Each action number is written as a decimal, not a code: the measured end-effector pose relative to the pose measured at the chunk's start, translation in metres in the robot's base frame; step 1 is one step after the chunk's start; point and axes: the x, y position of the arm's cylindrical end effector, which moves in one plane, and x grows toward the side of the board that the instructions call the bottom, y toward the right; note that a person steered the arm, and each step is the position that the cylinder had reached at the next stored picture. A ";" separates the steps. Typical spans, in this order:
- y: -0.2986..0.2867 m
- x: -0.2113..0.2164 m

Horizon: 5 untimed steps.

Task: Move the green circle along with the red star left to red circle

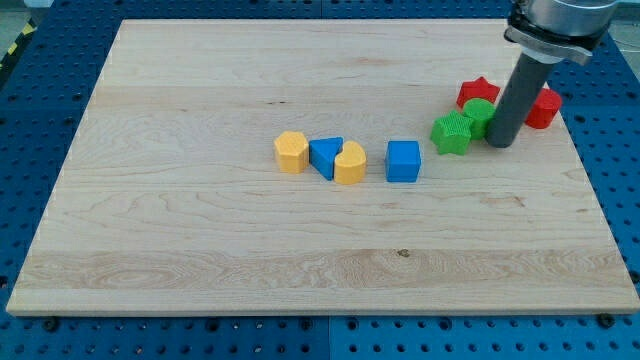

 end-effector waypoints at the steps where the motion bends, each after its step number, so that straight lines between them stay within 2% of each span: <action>1: -0.007 -0.015; 3: 0.000 0.016; 4: -0.013 0.021; 5: -0.053 0.020</action>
